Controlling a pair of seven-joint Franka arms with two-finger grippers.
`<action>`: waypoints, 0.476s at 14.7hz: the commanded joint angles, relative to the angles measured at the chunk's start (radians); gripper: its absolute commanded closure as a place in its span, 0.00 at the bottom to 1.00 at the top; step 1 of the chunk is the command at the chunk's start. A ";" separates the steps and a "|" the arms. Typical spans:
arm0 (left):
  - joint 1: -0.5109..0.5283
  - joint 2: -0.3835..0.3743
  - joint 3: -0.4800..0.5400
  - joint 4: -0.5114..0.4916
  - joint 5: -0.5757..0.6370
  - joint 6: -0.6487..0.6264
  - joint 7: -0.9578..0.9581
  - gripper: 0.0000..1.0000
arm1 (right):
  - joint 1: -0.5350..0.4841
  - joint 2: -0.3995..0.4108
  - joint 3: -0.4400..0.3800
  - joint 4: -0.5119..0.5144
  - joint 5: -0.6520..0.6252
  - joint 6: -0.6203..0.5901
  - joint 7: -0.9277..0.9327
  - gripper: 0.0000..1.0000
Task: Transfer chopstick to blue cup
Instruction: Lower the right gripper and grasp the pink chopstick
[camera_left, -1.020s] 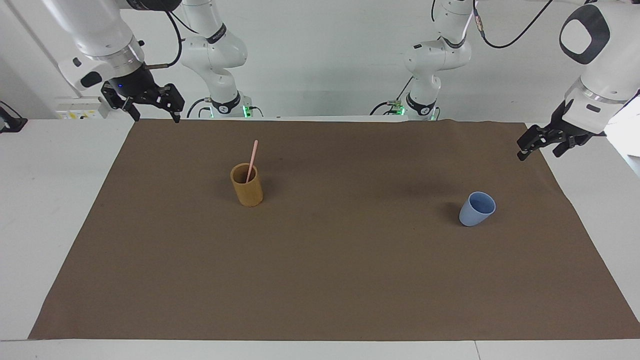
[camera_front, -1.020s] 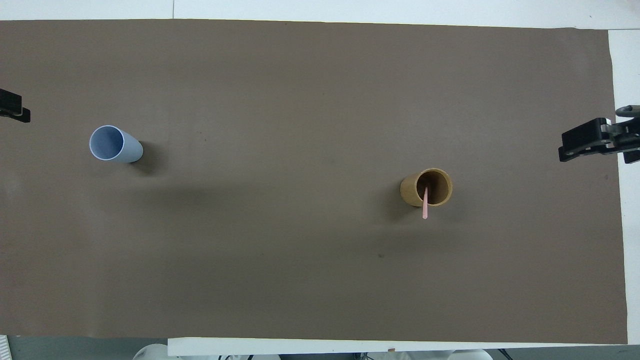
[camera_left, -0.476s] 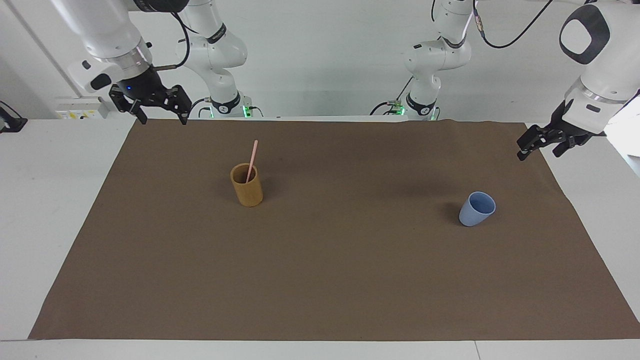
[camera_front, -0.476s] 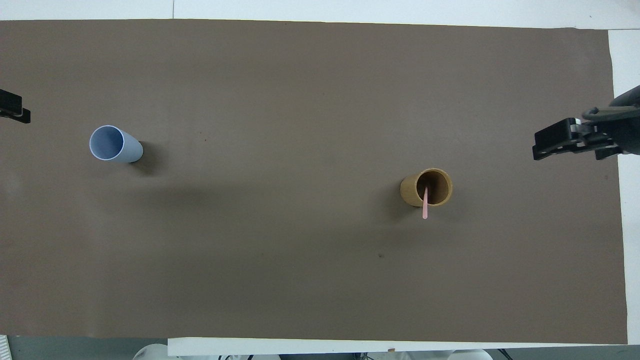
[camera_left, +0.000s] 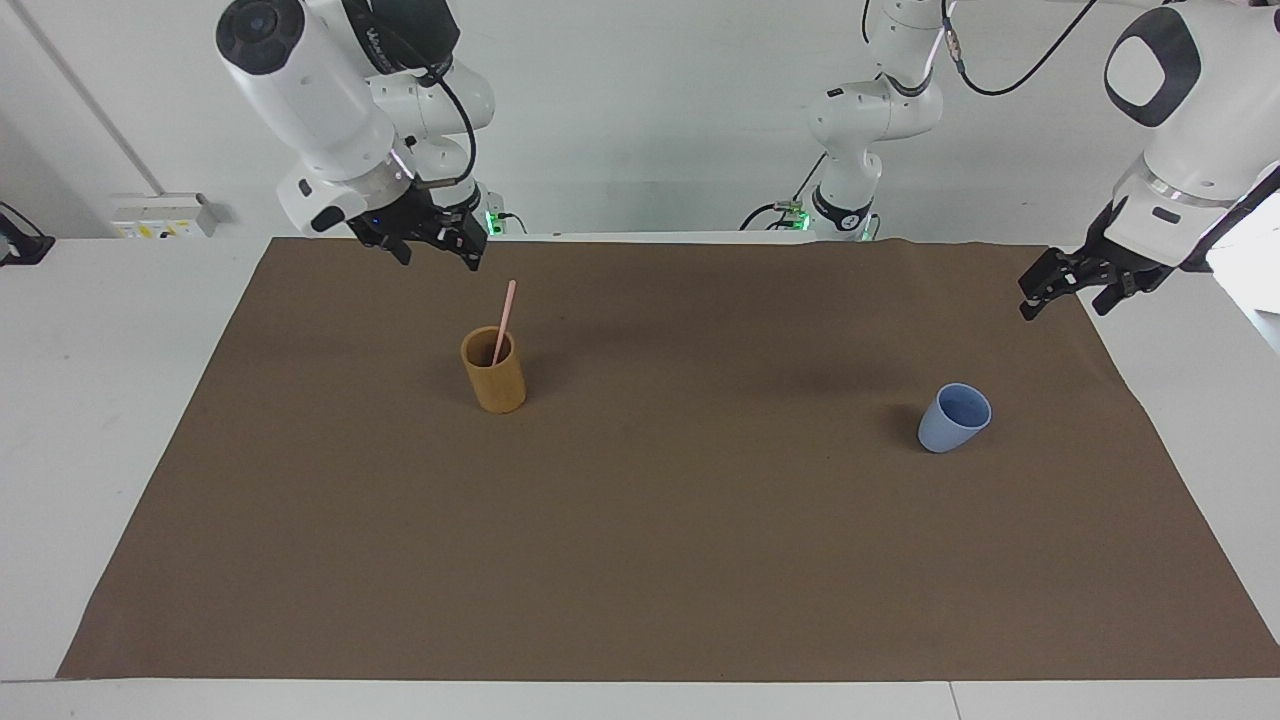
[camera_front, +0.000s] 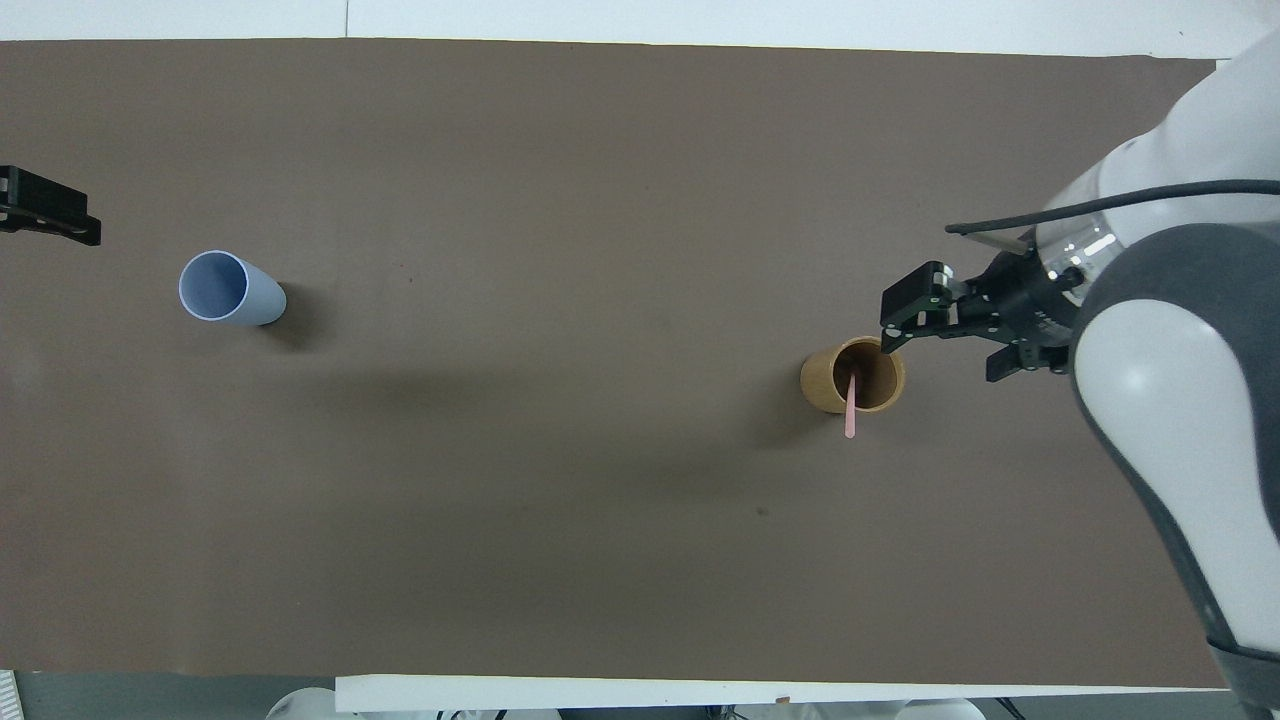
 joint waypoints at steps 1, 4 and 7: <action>-0.014 -0.015 0.000 -0.007 0.009 -0.015 -0.020 0.00 | 0.018 -0.026 -0.002 -0.134 0.050 0.058 0.041 0.01; -0.006 -0.017 0.003 -0.009 0.010 -0.017 -0.016 0.00 | 0.029 -0.035 -0.001 -0.269 0.073 0.160 0.064 0.01; -0.007 -0.021 0.004 -0.015 0.012 -0.009 -0.020 0.00 | 0.032 -0.046 -0.002 -0.311 0.073 0.167 0.061 0.01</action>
